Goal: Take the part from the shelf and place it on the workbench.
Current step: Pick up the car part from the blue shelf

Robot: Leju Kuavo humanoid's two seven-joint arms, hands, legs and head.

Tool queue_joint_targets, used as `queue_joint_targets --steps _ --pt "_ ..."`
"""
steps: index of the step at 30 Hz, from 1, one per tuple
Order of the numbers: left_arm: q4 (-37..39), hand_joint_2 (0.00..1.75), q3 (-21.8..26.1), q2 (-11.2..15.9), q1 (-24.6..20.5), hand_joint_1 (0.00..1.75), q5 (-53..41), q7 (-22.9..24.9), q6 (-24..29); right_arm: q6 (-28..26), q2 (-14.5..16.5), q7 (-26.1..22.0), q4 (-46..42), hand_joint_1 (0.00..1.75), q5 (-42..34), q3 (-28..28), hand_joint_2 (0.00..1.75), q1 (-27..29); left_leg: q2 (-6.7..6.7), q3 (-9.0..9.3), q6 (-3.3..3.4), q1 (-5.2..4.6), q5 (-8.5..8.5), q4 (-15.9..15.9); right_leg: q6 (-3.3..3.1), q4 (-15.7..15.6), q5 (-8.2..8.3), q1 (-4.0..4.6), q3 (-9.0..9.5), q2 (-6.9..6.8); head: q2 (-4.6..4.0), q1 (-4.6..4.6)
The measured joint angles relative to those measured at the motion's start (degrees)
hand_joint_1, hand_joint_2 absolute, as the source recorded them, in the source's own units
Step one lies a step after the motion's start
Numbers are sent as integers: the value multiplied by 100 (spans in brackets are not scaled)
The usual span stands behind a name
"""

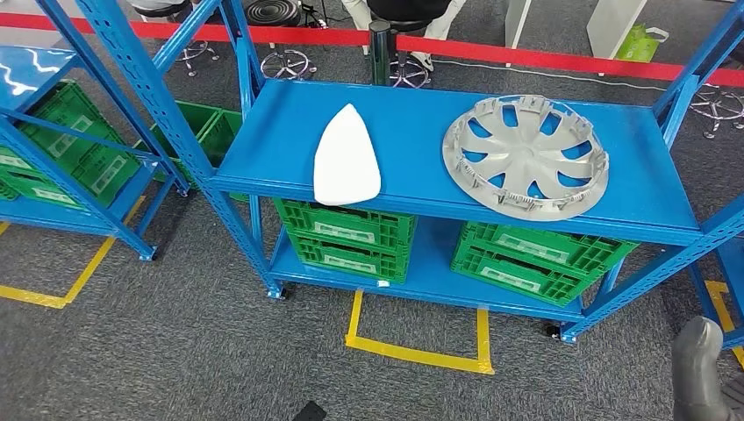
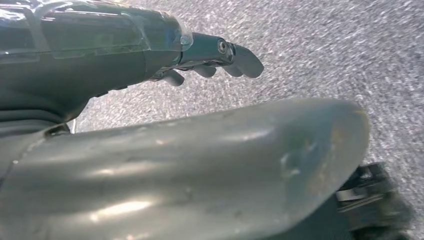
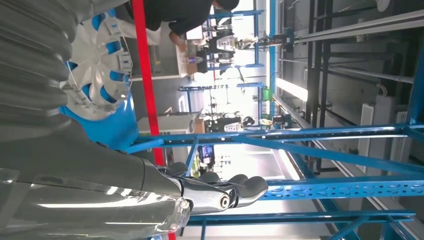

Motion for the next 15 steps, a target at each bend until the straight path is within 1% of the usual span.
queue_joint_targets --steps 1,2,3,4,6,7,8,9,10,11,12,13,14,15 --pt "2 0 0 1 -1 0 -1 0 -3 0 1 13 -5 0 -6 7 175 0 -2 155 22 -6 208 -367 19 2 -20 9 28 8 0 0" --pt "3 0 0 2 -5 0 -1 0 -4 0 1 18 -12 0 -11 8 175 0 -3 290 47 -13 335 -678 43 10 -38 18 41 14 0 -1" --pt "4 0 0 2 -10 0 -1 0 -6 0 1 25 -20 0 -25 9 175 -1 -6 368 73 -21 380 -864 70 16 -48 25 41 18 0 0" --pt "7 0 0 3 -13 0 1 1 -8 0 0 33 -26 0 -46 10 175 -2 -10 391 98 -30 352 -925 99 18 -51 31 31 19 0 1" --pt "14 0 1 7 -17 0 16 2 -32 0 -2 82 -32 0 -112 12 175 -6 -14 389 159 -25 352 -966 157 22 -64 22 17 17 0 5" --pt "19 0 1 9 -17 0 28 2 -53 0 -3 122 -33 0 -144 13 175 -9 -12 394 189 -16 361 -982 189 79 -120 19 -5 12 0 9" --pt "21 0 2 10 -18 0 41 2 -75 0 -5 170 -34 0 -175 15 175 -13 -5 400 221 -6 370 -999 219 234 -230 17 -71 8 0 13" --pt "23 0 2 10 -19 0 51 2 -88 0 -11 216 -31 0 -202 21 175 -15 5 407 245 0 373 -1010 245 513 -397 16 -195 3 0 16" --pt "23 0 2 10 -19 0 57 2 -95 0 -20 258 -23 0 -217 30 175 -16 16 408 260 -5 370 -1009 263 888 -586 17 -368 0 0 20" --pt "25 0 2 9 -18 0 63 2 -96 0 -33 301 -11 0 -228 40 131 -17 27 410 273 -13 365 -1007 273 1276 -745 17 -553 0 0 20" --pt "28 0 2 8 -17 0 69 2 -96 0 -52 348 5 0 -228 54 131 -16 34 415 279 -22 361 -1006 273 1556 -818 18 -691 0 0 20" --pt "31 0 2 8 -17 0 74 2 -96 0 -70 401 20 0 -226 68 87 -19 39 424 287 -33 355 -1005 264 1647 -778 19 -745 0 0 20" --pt "34 0 2 5 -17 0 78 2 -95 0 -89 453 33 0 -226 84 87 -23 38 440 292 -46 349 -1005 243 1517 -627 21 -695 0 0 20" --pt "37 0 2 -1 -19 0 80 2 -92 0 -107 506 44 0 -243 99 131 -31 35 461 296 -59 340 -1005 209 1191 -396 26 -553 0 0 20"
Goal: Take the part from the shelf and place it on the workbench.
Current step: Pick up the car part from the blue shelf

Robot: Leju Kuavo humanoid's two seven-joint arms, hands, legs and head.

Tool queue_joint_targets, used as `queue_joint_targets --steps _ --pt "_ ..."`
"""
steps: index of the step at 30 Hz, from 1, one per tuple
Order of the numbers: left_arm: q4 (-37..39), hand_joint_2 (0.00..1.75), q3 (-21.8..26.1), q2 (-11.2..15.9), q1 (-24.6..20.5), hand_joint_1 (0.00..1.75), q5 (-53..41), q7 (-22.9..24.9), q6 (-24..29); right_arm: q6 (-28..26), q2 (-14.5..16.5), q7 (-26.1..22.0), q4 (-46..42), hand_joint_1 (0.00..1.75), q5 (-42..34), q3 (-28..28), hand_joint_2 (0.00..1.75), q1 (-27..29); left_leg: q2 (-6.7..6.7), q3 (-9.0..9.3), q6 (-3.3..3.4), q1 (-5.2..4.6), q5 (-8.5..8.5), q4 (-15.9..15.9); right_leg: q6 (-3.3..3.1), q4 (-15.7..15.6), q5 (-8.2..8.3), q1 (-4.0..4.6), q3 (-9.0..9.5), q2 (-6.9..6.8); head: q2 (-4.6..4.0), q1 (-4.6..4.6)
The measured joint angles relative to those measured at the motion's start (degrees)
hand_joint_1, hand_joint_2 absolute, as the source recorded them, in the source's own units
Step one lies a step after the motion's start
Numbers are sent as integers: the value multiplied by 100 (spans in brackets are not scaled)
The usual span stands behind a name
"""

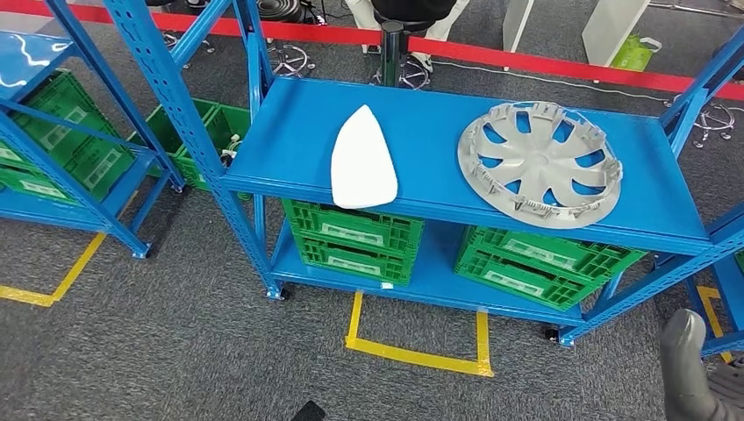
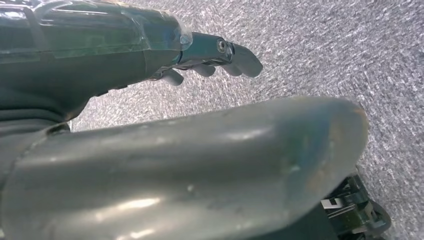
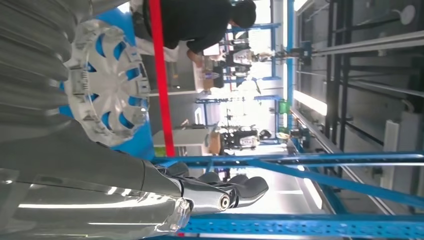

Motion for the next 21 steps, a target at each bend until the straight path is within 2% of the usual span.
queue_joint_targets --steps 1,2,3,4,6,8,9,11,12,13,14,15,16,17,19,21 --pt "2 0 0 -9 -2 0 1 0 4 0 -17 56 8 0 -39 15 131 -15 -4 18 1 -10 -10 -3 -45 -390 205 9 178 1 0 1" --pt "4 0 0 -20 -6 0 1 0 14 0 -39 122 15 0 -118 27 175 -36 -8 24 -7 -24 -21 3 -88 -739 351 21 335 -1 0 1" --pt "5 0 0 -30 -10 0 3 0 31 0 -62 199 23 0 -228 36 175 -66 -10 17 -23 -31 -27 8 -125 -984 417 35 442 -4 0 4" --pt "5 0 0 -42 -12 0 8 0 48 -1 -90 293 37 0 -364 43 175 -97 -8 2 -44 -32 -27 11 -149 -1096 412 48 487 -5 0 7" --pt "7 0 0 -60 -16 0 23 0 88 0 -149 468 76 0 -595 48 175 -171 3 -14 -97 -31 -27 12 -175 -1171 409 46 500 -7 0 12" --pt "8 0 0 -69 -22 0 36 0 111 0 -205 588 123 0 -691 47 175 -279 -7 -66 -164 -22 -146 143 -208 -1241 450 16 527 -15 0 3" --pt "9 0 0 -68 -25 0 39 0 115 0 -228 626 148 0 -705 46 175 -336 -21 -170 -203 -7 -289 365 -222 -1272 469 -1 539 -24 0 -1" --pt "10 0 0 -67 -22 0 39 0 108 0 -271 675 199 0 -703 42 175 -400 -43 -522 -272 40 -634 1070 -235 -1277 474 -4 536 -42 0 -6" --pt "10 0 0 -67 -18 0 37 0 99 0 -294 698 227 0 -706 40 175 -412 -44 -691 -300 63 -736 1387 -234 -1273 472 -4 533 -49 0 -7" --pt "11 0 0 -67 -13 0 33 0 88 0 -316 718 254 0 -710 38 175 -419 -42 -786 -323 84 -729 1539 -230 -1265 466 -5 532 -55 0 -7" --pt "11 0 0 -66 -11 0 28 0 78 0 -336 733 278 0 -719 36 175 -428 -39 -779 -341 105 -608 1481 -220 -1253 456 -9 533 -56 0 -7" --pt "12 0 0 -63 -11 0 22 0 68 0 -351 743 298 0 -730 34 175 -439 -34 -674 -355 126 -405 1230 -204 -1234 441 -14 536 -53 0 -7" --pt "13 0 0 -61 -12 0 19 0 63 0 -366 744 316 0 -739 33 175 -450 -27 -511 -363 143 -195 862 -179 -1208 418 -21 539 -50 0 -7" --pt "13 0 0 -63 -14 0 16 0 60 0 -379 744 332 0 -747 33 175 -461 -24 -351 -361 147 -53 525 -145 -1172 392 -16 533 -43 0 -8" --pt "14 0 -1 -67 -15 0 12 0 54 0 -406 744 364 0 -764 33 175 -476 -24 -194 -309 137 22 182 -74 -1124 360 -6 511 -31 0 -2" --pt "16 0 -1 -68 -11 0 8 0 48 0 -435 740 394 0 -805 34 175 -483 -30 -195 -219 120 8 167 -14 -1126 356 -15 505 -26 0 6"
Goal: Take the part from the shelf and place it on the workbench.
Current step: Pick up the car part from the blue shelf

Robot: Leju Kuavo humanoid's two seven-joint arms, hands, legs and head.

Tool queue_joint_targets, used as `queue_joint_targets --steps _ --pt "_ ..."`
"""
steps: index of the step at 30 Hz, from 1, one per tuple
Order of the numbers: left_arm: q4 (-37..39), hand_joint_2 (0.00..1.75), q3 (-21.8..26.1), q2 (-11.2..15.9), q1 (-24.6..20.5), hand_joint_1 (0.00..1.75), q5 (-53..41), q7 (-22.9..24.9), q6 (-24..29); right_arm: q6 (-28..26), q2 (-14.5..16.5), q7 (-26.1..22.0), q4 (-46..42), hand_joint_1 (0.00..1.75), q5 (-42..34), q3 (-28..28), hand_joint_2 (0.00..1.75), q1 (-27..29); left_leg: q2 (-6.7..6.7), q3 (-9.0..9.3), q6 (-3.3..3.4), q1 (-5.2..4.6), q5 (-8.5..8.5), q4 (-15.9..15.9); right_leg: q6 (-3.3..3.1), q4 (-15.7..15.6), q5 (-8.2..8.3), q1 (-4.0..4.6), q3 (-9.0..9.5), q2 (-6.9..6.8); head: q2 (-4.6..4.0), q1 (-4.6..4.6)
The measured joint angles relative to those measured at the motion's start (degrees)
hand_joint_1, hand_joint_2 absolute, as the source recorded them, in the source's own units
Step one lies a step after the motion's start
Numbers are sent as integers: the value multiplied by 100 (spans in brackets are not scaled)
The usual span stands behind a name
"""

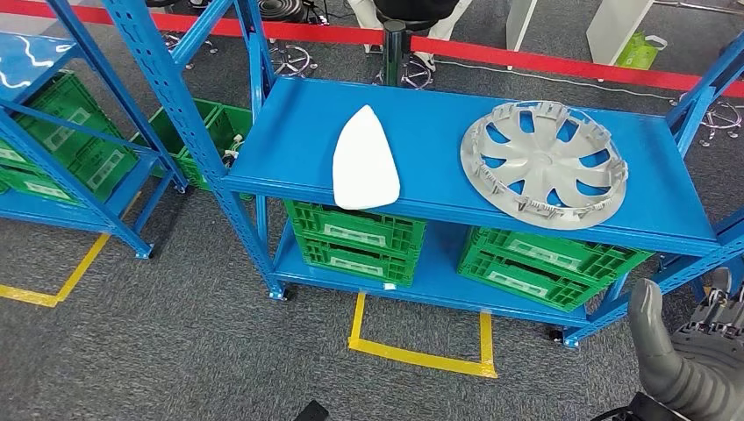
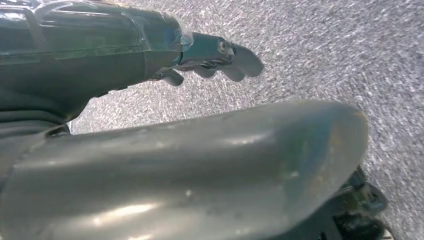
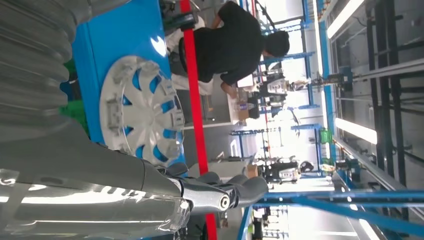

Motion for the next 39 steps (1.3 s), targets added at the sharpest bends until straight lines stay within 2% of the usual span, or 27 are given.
queue_joint_targets --steps 2,3,6,7,8,9,11,12,13,16,17,19,21,22,23,24,26,28,31,33,34,36,37,38,39 --pt "5 0 1 0 -2 0 -5 0 -3 0 -34 -4 22 0 -18 1 175 -3 1 5 73 4 17 -23 58 102 -102 -19 -35 0 0 3" --pt "9 0 1 -1 -5 0 -8 0 -4 0 -55 -4 34 0 -3 2 175 -2 5 8 105 9 24 -34 83 311 -242 -24 -124 0 0 4" --pt "18 0 1 -2 -5 0 -9 0 -21 0 -97 -5 79 0 67 6 175 21 25 9 156 -10 17 -36 114 1398 -754 -27 -617 0 0 5" --pt "20 0 1 -1 -4 0 -9 0 -34 0 -107 -9 94 0 87 7 175 42 27 12 162 -21 13 -36 108 1610 -790 -27 -720 0 0 6" --pt "22 0 1 1 -3 0 -8 0 -49 0 -116 -17 105 0 107 7 175 71 23 19 167 -33 10 -35 91 1622 -716 -25 -732 0 0 6" --pt "22 0 1 1 -4 0 -8 0 -62 0 -122 -27 111 0 123 7 175 98 16 31 171 -45 6 -35 63 1407 -536 -20 -640 0 0 5" --pt "22 0 1 -4 -8 0 -9 0 -77 -1 -126 -46 115 0 138 7 175 129 0 50 167 -73 -5 -32 -24 646 -125 6 -301 1 0 4" --pt "22 0 1 -8 -11 0 -9 0 -81 -1 -126 -55 115 0 144 7 175 133 -6 48 156 -85 -10 -26 -59 322 -16 21 -160 1 0 5" --pt "22 0 1 -13 -12 0 -9 1 -85 -1 -127 -61 115 0 150 8 175 138 -7 38 136 -91 -9 -23 -84 133 21 36 -82 2 0 5" --pt "22 0 -1 -16 -13 0 -8 2 -93 0 -129 -76 117 0 163 10 175 159 -4 19 51 -79 -8 -28 -126 15 20 44 -50 -2 0 5" --pt "23 0 -1 -14 -14 0 -8 2 -93 0 -130 -79 117 0 170 13 175 162 -4 0 19 -76 -64 23 -149 -22 41 33 -34 -7 0 2" --pt "25 0 -1 -7 -16 0 -7 2 -99 0 -132 -81 121 0 191 17 175 168 -6 -177 -38 -63 -338 419 -187 -81 79 10 -5 -24 0 -5" --pt "27 0 -1 -2 -9 0 -2 2 -118 0 -132 -87 134 0 207 20 175 192 -7 -506 -84 -42 -663 1109 -202 -85 80 14 -3 -37 0 -10" --pt "28 0 -1 1 -5 0 1 1 -131 0 -131 -92 143 0 202 24 175 208 -6 -623 -100 -34 -717 1344 -205 -81 76 16 -1 -40 0 -11" --pt "29 0 -1 3 -2 0 3 2 -141 0 -130 -98 150 0 191 32 175 219 -5 -657 -109 -29 -666 1401 -204 -76 71 16 1 -41 0 -11" --pt "29 0 -1 5 -1 0 4 2 -151 0 -128 -103 155 0 179 45 175 225 -2 -586 -112 -27 -514 1249 -198 -70 63 14 7 -37 0 -11" --pt "31 0 -1 13 -4 0 8 2 -165 0 -126 -107 158 0 183 83 175 228 4 -247 -97 -25 -140 580 -164 -50 35 15 21 -25 0 -11" --pt "32 0 -1 19 -12 0 12 1 -184 0 -125 -107 158 0 217 116 175 228 7 -1 -41 -32 -5 76 -102 -14 1 33 12 -12 0 -10" --pt "39 0 -1 25 -6 0 16 2 -204 0 -125 -107 157 0 250 149 175 229 0 47 76 -46 -42 -32 -16 -8 -31 31 5 -7 0 -4" --pt "46 0 -1 30 -7 0 15 9 -210 0 -125 -107 155 0 268 158 175 226 4 91 150 -33 -60 -61 45 186 -155 16 -63 -6 0 7" --pt "48 0 -1 32 -9 0 15 13 -216 0 -125 -107 156 0 276 161 175 228 10 122 186 -27 -81 -72 72 462 -283 11 -196 -6 0 14" --pt "50 0 -1 34 -6 0 14 16 -232 0 -124 -107 168 0 286 168 175 239 29 175 231 -37 -141 -73 104 1238 -545 7 -620 -6 0 25" --pt "53 0 -1 36 0 0 14 17 -243 0 -124 -107 177 0 289 172 175 247 33 215 239 -43 -179 -73 106 1548 -585 7 -818 -6 0 25" --pt "57 0 -1 38 5 0 13 17 -250 0 -124 -107 185 0 291 179 175 254 34 267 239 -49 -223 -73 98 1663 -508 9 -926 -5 0 25" --pt "60 0 -1 38 9 0 11 18 -256 0 -124 -107 190 0 295 187 175 258 30 333 236 -55 -272 -73 79 1580 -330 11 -940 -5 0 26"
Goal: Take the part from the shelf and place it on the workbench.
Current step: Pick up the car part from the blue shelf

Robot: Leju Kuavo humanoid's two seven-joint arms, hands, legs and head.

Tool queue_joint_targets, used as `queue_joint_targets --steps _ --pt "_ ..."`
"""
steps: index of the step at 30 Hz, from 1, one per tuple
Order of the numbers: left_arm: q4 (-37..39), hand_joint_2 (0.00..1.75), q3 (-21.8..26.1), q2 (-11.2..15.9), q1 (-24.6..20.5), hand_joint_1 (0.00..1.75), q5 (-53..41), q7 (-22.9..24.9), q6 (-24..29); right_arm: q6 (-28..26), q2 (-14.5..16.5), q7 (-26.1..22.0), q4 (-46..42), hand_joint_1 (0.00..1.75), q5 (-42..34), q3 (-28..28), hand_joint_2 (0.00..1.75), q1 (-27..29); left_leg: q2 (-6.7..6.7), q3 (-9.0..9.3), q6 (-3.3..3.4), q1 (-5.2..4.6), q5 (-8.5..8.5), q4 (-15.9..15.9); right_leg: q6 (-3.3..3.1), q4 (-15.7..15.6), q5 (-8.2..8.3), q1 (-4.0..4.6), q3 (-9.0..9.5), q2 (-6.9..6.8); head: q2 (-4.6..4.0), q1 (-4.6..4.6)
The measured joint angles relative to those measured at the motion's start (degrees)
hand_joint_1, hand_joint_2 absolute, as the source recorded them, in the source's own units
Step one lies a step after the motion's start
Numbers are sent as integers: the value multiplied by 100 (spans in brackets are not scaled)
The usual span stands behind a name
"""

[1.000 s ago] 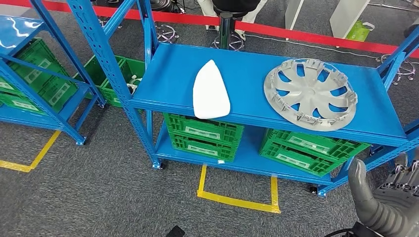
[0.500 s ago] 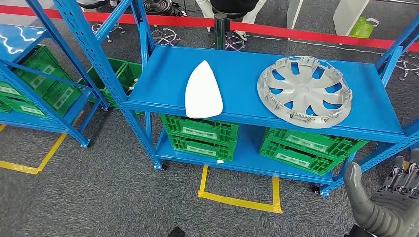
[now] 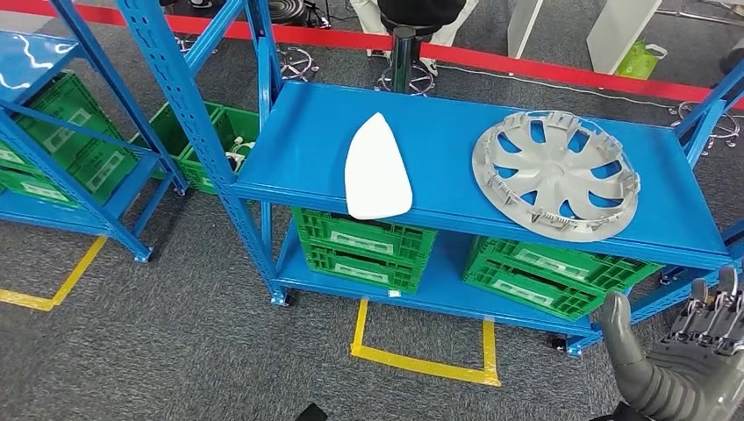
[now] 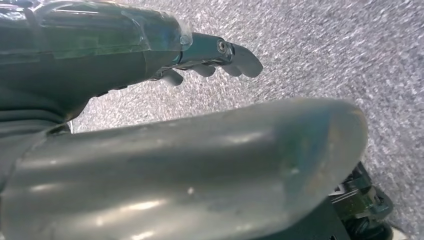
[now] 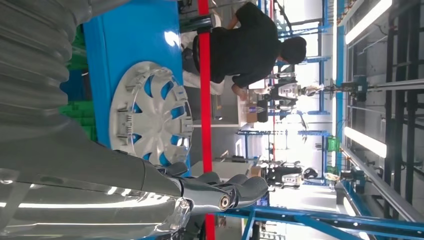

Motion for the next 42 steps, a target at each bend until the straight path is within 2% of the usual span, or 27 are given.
queue_joint_targets --steps 2,3,4,6,9,10,11,13,14,15,17,18,19,21,23,25,26,27,29,30,31,32,33,35,36,38,42 --pt "4 0 1 -3 2 0 -7 1 -10 -1 -1 1 1 0 7 18 175 6 -10 147 -16 -5 -105 -8 -79 -624 491 17 211 5 0 1" --pt "4 0 1 -7 -3 0 -13 1 -18 -1 -1 3 1 0 10 25 175 9 -16 199 -39 -9 -155 -12 -128 -927 625 37 339 2 0 0" --pt "5 0 1 -13 -8 0 -19 7 -25 -1 -1 5 -2 0 14 32 175 10 -17 228 -69 -7 -199 -17 -176 -1166 645 60 452 -3 0 6" --pt "6 0 0 -25 -19 0 -31 22 -40 0 -1 9 -6 0 25 53 175 16 -15 265 -151 3 -263 -56 -235 -1338 488 99 568 -11 0 9" --pt "5 0 -3 -31 -49 0 -43 98 -44 0 -1 10 -30 0 40 77 175 15 -22 388 -250 7 -340 -35 -275 -1567 364 57 852 -7 0 4" --pt "6 0 -3 -28 -58 0 -46 126 -45 0 -1 15 -38 0 41 83 175 10 -33 284 -279 11 -386 188 -283 -1660 329 33 991 -13 0 -2" --pt "7 0 -3 -25 -57 0 -48 147 -48 0 -2 21 -42 0 42 91 175 7 -43 49 -309 21 -438 543 -291 -1725 282 18 1114 -18 0 -8" --pt "8 0 -3 -19 -26 0 -46 152 -57 0 -2 39 -37 0 39 105 175 11 -49 -623 -367 36 -472 1297 -292 -1791 142 1 1329 -14 0 -17" --pt "8 0 -4 -16 -6 0 -46 165 -60 0 -2 45 -35 0 39 109 175 17 -46 -903 -386 40 -347 1470 -284 -1806 54 -7 1444 -5 0 -19" --pt "8 0 -4 -13 13 0 -45 186 -62 0 -2 54 -33 0 39 111 175 23 -43 -1088 -397 43 -85 1433 -270 -1820 -47 -16 1580 8 0 -20" --pt "10 0 -4 -4 40 0 -45 226 -64 0 -2 80 -30 0 39 113 175 33 -19 -1185 -394 36 629 930 -225 -1870 -272 -38 1895 31 0 -13" --pt "12 0 -3 0 52 0 -46 232 -69 0 -2 97 -25 0 37 113 175 36 6 -1161 -383 9 868 734 -183 -1907 -372 -47 2032 43 -2 -5" --pt "14 0 -3 4 62 0 -46 228 -74 0 -3 111 -17 0 26 114 175 42 27 -1109 -349 -15 948 607 -142 -1942 -441 -54 2134 53 -3 -2" --pt "17 0 -4 14 58 0 -46 241 -82 0 -4 126 -7 0 4 115 175 46 54 -1009 -241 -63 803 592 -64 -1990 -466 -58 2229 62 -4 -8" --pt "18 0 -3 21 30 0 -45 358 -81 0 -7 129 -17 0 14 116 175 27 47 -815 -138 -44 627 421 -11 -1680 -256 -51 2112 56 -2 -21" --pt "19 0 -2 17 25 0 -47 488 -81 0 -21 136 -20 0 42 115 175 7 38 -502 -84 -4 451 129 22 -892 16 -45 1644 44 -2 -18" --pt "19 0 -3 14 37 0 -48 517 -81 0 -30 146 -10 0 49 116 175 9 33 -327 -70 8 366 -17 30 -503 16 -46 1346 37 -2 -13" --pt "19 0 -3 12 50 0 -48 522 -82 0 -39 158 4 0 51 116 175 14 31 -176 -58 13 312 -103 36 -244 -131 -48 1083 35 -2 -8" --pt "20 0 -4 10 63 0 -46 523 -78 0 -49 189 27 0 71 116 175 26 3 132 -54 15 190 -230 49 -107 -600 -49 705 33 -2 -5" --pt "20 0 -4 9 60 0 -45 524 -73 0 -54 203 32 0 87 116 175 33 -20 282 -57 14 116 -271 47 -199 -744 -47 585 33 -2 -5" --pt "20 0 -4 7 55 0 -45 524 -61 0 -58 215 34 0 103 116 175 41 -46 421 -63 14 36 -296 33 -381 -711 -43 506 33 -2 -5" --pt "20 0 -4 3 52 0 -45 524 -45 -1 -66 225 35 0 115 117 175 53 -67 548 -73 12 -49 -308 1 -643 -467 -35 456 34 -2 -5" --pt "20 0 -4 -4 54 0 -45 523 -29 -1 -75 230 37 0 122 119 175 70 -84 658 -87 8 -138 -302 -43 -937 -18 -20 398 37 -2 -4" --pt "22 0 -4 -16 63 0 -42 530 9 -2 -91 315 49 0 121 123 175 96 -126 761 -141 -9 -320 -257 -112 -1295 663 7 329 35 -2 3" --pt "22 0 -4 -20 64 0 -37 549 22 -2 -99 379 54 0 113 125 175 101 -139 765 -157 -15 -384 -227 -121 -1338 822 16 301 36 -2 3" --pt "22 0 -4 -21 51 0 -29 590 47 -1 -114 476 45 0 85 125 175 70 -139 741 -182 -20 -423 -204 -111 -1310 808 15 292 53 0 -19" --pt "21 0 -6 -17 25 0 -23 603 67 -1 -139 484 29 0 60 141 0 36 -97 766 -255 -29 -309 -221 -179 -1338 729 13 337 81 -1 -47"
